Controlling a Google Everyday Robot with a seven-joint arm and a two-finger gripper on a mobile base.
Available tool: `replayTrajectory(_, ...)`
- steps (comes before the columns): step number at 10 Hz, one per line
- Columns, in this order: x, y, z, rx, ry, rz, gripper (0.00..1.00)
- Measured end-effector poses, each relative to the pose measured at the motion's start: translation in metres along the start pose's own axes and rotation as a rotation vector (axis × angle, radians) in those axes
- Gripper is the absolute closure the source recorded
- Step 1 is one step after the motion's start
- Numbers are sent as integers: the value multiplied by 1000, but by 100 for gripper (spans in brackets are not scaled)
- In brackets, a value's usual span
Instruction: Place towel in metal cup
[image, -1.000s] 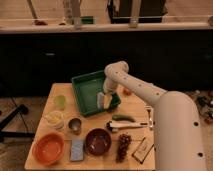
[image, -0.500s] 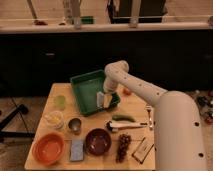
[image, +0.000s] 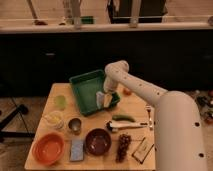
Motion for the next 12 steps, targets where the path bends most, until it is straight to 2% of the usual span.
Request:
replayTrajectory(2, -2, 3, -2, -15, 13, -1, 20)
replayTrajectory(4, -19, 21, -15, -72, 79, -2, 20)
replayTrajectory(5, -29, 42, -25, -113, 123, 1, 20)
replayTrajectory(7, -40, 64, -36, -147, 179, 14, 20)
replayTrajectory(8, -52, 71, -38, -165, 223, 35, 20)
replayTrajectory(10, -62, 73, -39, -174, 271, 50, 20)
replayTrajectory(11, -68, 72, -40, -163, 289, 45, 20)
replayTrajectory(12, -73, 70, -45, -129, 310, 22, 20)
